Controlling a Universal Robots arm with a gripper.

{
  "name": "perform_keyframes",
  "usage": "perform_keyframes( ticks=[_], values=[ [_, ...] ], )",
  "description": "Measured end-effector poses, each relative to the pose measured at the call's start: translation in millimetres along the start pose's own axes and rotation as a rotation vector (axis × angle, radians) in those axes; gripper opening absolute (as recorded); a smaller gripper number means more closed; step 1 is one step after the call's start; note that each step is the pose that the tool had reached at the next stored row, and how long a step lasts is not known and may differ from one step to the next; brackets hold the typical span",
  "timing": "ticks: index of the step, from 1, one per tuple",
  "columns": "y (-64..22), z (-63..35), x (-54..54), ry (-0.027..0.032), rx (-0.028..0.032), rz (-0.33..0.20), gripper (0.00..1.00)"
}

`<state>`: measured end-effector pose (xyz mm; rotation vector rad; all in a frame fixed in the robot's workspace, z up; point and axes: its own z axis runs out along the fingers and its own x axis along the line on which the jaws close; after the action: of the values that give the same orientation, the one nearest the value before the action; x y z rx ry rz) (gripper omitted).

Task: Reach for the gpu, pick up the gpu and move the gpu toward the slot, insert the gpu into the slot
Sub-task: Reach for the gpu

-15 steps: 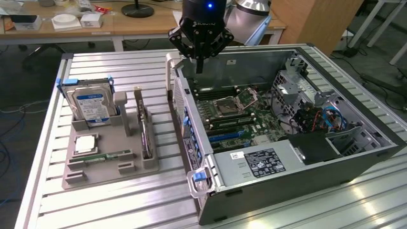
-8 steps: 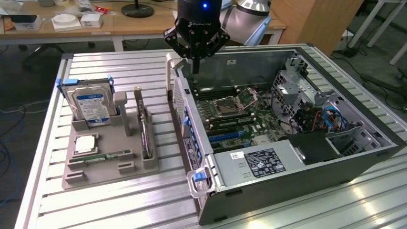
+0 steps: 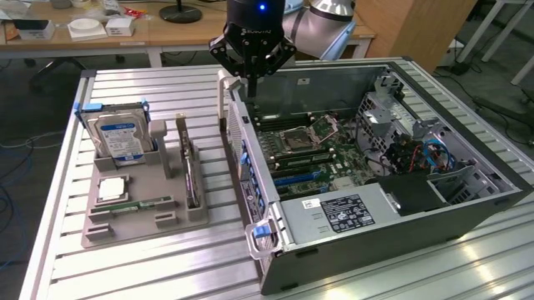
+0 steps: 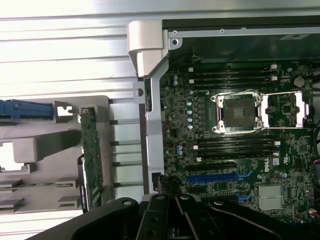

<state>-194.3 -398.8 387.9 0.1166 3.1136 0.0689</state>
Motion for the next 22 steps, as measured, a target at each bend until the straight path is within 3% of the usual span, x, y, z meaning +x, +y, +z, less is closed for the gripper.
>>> perform_keyframes(
  ticks=[22],
  values=[
    [-1.5, -0.5, 20.3, 0.0000, 0.0000, 0.000, 0.10]
  ],
)
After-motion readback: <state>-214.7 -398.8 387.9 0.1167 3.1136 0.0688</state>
